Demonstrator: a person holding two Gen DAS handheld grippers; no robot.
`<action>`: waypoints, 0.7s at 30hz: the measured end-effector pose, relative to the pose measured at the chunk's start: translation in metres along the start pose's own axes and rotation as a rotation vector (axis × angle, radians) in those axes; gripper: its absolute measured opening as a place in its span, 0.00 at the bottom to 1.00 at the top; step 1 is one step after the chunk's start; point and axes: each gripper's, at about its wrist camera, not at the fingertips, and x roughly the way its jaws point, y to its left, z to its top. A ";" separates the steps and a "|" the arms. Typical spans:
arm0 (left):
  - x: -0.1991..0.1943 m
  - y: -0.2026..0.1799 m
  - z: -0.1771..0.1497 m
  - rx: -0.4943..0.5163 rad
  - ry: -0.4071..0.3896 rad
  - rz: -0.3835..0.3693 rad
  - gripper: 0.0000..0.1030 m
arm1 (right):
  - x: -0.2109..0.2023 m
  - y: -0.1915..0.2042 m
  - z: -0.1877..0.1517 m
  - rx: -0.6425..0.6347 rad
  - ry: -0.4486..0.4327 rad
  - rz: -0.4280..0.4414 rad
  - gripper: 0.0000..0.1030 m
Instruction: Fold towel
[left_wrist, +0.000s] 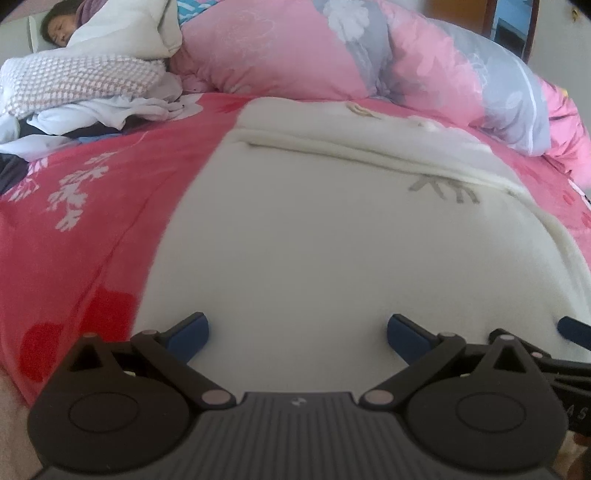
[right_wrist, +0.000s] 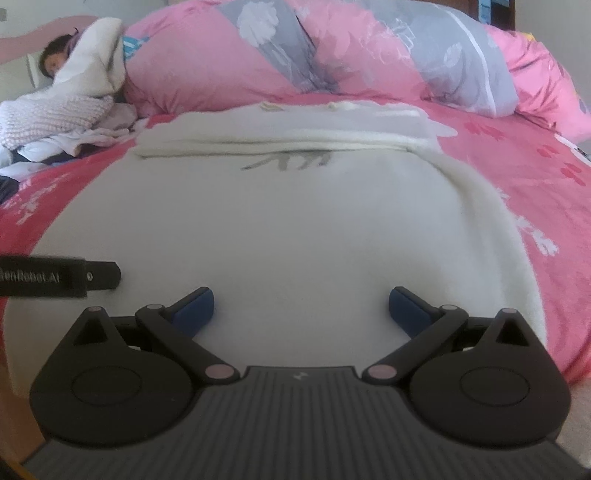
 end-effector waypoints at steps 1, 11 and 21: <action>0.000 0.001 0.001 -0.003 -0.001 -0.004 1.00 | 0.000 0.000 0.002 0.000 0.014 -0.002 0.99; -0.006 0.008 -0.001 -0.004 -0.068 -0.045 1.00 | -0.001 -0.010 0.008 -0.013 0.050 0.055 0.99; -0.007 0.011 0.026 -0.015 -0.166 -0.105 1.00 | -0.005 -0.029 0.034 0.060 -0.075 0.054 0.99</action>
